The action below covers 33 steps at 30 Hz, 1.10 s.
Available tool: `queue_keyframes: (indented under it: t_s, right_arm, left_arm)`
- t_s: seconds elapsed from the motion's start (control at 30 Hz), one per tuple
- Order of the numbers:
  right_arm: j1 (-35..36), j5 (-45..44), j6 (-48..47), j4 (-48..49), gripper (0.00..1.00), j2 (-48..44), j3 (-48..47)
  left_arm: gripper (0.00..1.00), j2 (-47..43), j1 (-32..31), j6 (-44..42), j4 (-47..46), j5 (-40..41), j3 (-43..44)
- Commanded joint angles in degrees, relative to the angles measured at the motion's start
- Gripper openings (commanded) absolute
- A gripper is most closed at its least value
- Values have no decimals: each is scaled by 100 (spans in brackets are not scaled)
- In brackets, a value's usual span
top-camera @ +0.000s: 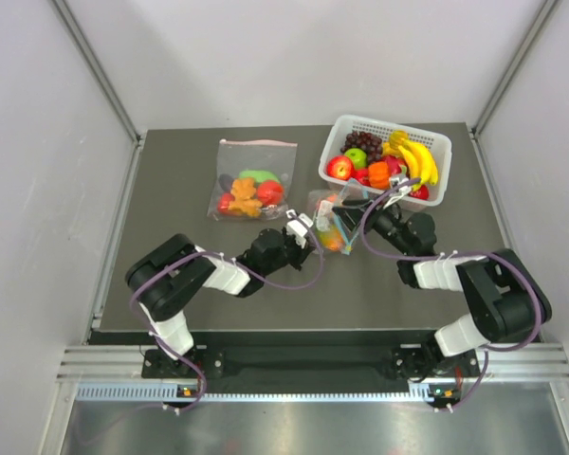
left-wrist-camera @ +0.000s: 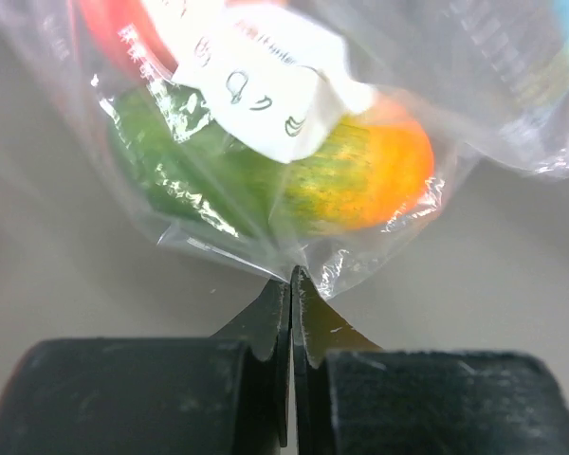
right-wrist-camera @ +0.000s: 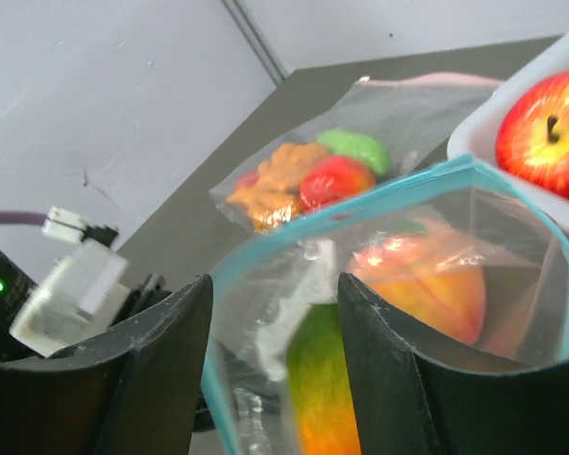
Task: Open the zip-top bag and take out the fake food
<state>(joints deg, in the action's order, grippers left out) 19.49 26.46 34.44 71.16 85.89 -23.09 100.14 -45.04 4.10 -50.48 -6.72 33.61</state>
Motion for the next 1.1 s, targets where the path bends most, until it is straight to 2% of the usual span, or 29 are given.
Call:
queue_keyframes:
  t_s: [0.0, 0.07, 0.37, 0.7, 0.93, 1.07]
  right_arm:
    - [47, -246, -261, -118, 54, -379, -327]
    - [55, -282, -314, -409, 55, -467, -389]
    - [91, -571, -745, -865, 58, -880, 76]
    - [-261, -809, -956, -524, 58, -1012, 814]
    - [-691, -931, -1079, -725, 58, -1609, 1193]
    - [-727, -1002, -1158, -795, 58, -1646, 1238]
  left_arm:
    - [0, 155, -136, -268, 108, 617, 260]
    - [0, 234, -224, -322, 179, 926, 313]
    - [0, 50, -225, -182, 21, 927, 226]
    - [0, -161, -190, -216, 82, 988, 58]
    - [0, -223, -128, -243, 82, 962, -20]
    - [0, -188, -93, -252, 73, 901, -3]
